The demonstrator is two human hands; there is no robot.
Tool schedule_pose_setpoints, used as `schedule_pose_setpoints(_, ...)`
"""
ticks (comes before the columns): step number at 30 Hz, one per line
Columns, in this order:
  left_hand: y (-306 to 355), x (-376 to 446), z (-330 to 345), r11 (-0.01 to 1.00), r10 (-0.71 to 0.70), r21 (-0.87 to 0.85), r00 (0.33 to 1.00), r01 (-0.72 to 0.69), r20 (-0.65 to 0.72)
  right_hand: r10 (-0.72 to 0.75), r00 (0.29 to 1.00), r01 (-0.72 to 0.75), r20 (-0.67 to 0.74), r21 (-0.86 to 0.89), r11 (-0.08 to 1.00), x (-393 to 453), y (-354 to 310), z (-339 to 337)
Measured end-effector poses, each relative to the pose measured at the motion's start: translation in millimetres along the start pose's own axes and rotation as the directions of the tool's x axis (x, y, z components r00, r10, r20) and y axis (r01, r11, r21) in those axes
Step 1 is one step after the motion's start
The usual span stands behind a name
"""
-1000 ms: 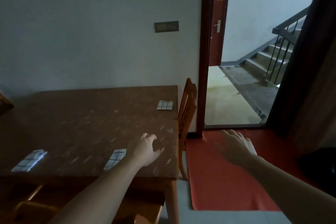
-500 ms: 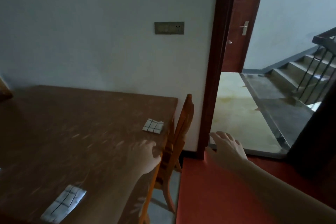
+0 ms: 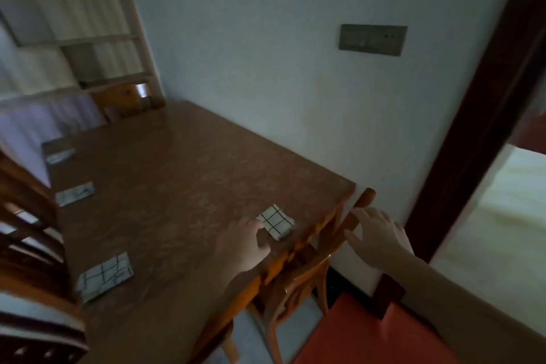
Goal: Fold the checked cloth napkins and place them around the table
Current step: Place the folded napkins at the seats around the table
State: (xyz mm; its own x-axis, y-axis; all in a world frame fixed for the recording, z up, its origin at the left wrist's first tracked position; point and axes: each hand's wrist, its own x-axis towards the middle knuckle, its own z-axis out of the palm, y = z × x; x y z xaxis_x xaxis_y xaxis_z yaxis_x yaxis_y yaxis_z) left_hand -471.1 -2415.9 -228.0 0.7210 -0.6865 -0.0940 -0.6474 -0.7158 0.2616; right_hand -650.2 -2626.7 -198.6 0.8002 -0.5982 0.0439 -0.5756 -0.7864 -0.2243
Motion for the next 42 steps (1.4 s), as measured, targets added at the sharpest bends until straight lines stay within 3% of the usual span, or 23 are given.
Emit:
schedule_pose_setpoints(4, 10.1, 31.0, 8.4, 0.99, -0.131, -0.045, 0.991, 0.131, -0.005, -0.111, 0.992, 0.112, 0.056, -0.012, 0.994, 63.9, 6.8, 12.0)
schedule_pose_setpoints(8, 32.1, 63.2, 11.0, 0.977, -0.15, -0.146, 0.988, 0.153, 0.027, -0.183, 0.977, 0.189, 0.105, -0.054, 0.98, 120.8, 12.1, 36.2)
schedule_pose_setpoints(10, 39.4, 73.7, 26.6, 0.956, -0.231, -0.189, 0.973, 0.222, -0.023, -0.228, 0.963, 0.238, 0.145, -0.062, 0.969, 145.7, 18.0, 47.3)
schedule_pose_setpoints(13, 28.4, 90.5, 65.8, 0.89, -0.428, -0.233, 0.895, 0.392, -0.129, -0.304, 0.928, 0.316, 0.216, -0.021, 0.949, 179.1, 23.3, 64.7)
schedule_pose_setpoints(18, -45.7, 159.7, 186.8, 0.765, -0.577, -0.326, 0.816, 0.555, 0.037, -0.417, 0.846, 0.44, 0.332, 0.008, 0.898, 237.3, 14.9, 105.0)
schedule_pose_setpoints(22, 23.4, 139.0, 136.2, 0.607, -0.674, -0.471, 0.729, 0.64, 0.122, -0.506, 0.743, 0.511, 0.437, 0.117, 0.851, 267.6, 10.4, 150.9)
schedule_pose_setpoints(26, 37.8, 151.9, 153.6, 0.413, -0.785, -0.579, 0.597, 0.703, 0.164, -0.533, 0.697, 0.468, 0.479, 0.259, 0.845, 275.4, 15.3, 191.6)
schedule_pose_setpoints(31, 40.7, 161.0, 171.6, 0.32, -0.844, -0.63, 0.515, 0.708, 0.15, -0.514, 0.671, 0.394, 0.534, 0.33, 0.858, 281.2, 6.9, 216.3)
schedule_pose_setpoints(35, 35.4, 163.9, 175.6, 0.289, -0.845, -0.661, 0.509, 0.693, 0.164, -0.51, 0.688, 0.343, 0.516, 0.387, 0.856, 284.9, -5.2, 223.6)
schedule_pose_setpoints(42, 36.0, 168.0, 172.7, 0.378, -0.794, -0.624, 0.586, 0.684, 0.161, -0.53, 0.725, 0.335, 0.439, 0.447, 0.829, 286.2, -1.8, 231.9)
